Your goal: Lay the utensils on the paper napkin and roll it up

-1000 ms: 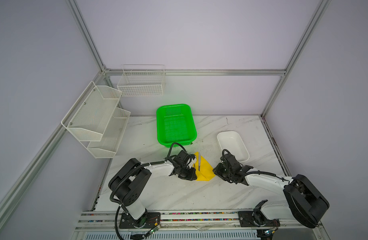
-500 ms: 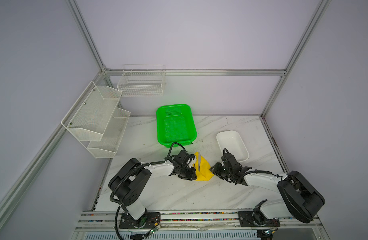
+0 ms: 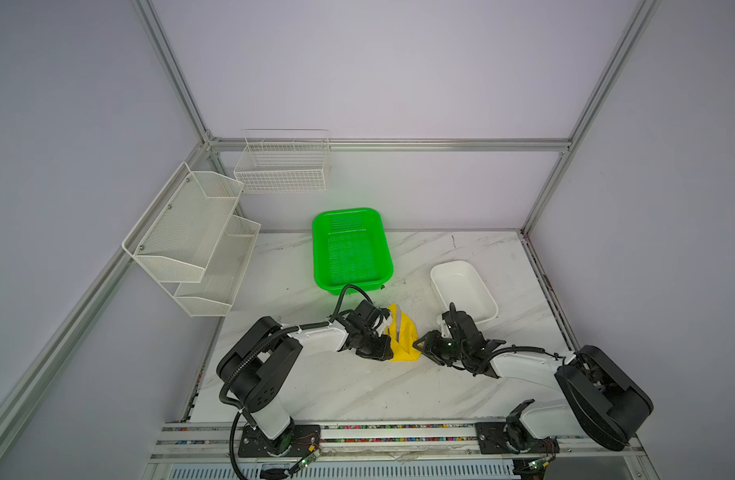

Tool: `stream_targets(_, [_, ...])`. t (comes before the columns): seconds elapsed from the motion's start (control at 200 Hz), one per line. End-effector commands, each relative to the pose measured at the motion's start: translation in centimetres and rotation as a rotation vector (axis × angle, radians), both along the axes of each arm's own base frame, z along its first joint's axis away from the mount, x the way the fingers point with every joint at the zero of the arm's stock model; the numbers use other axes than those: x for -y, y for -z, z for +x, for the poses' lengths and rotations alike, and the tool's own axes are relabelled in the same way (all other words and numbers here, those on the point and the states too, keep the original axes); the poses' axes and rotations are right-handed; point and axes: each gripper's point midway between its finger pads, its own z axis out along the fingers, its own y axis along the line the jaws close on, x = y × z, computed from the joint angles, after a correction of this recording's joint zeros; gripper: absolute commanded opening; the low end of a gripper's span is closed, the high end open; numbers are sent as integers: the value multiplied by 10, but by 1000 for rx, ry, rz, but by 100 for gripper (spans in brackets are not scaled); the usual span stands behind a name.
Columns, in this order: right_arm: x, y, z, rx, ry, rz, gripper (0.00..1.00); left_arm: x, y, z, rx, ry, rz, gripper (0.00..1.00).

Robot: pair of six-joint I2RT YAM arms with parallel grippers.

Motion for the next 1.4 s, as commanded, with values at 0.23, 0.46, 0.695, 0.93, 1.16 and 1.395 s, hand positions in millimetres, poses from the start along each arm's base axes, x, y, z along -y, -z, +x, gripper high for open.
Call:
stream_targets(0.23, [-16,-35,13,39,41,137,44,16,-28,19,75,5,-48,15])
stream_targets(0.46, [-8,-12,-7,-66,58,54,44,16,-27,19,75,4,-49,15])
stream_targets(0.695, [-16,3,-25,-121,53,28,45,17,-28,19,74,7,-52,15])
stream_targets(0.93, [-10,27,-34,-193,116,-10,45,15,-28,18,73,4,-50,15])
stream_targets(1.16, [6,34,-29,-176,207,-54,46,15,-28,18,74,4,-48,15])
stream_targets(1.395, [1,13,3,-59,280,23,46,14,-27,17,72,5,-47,15])
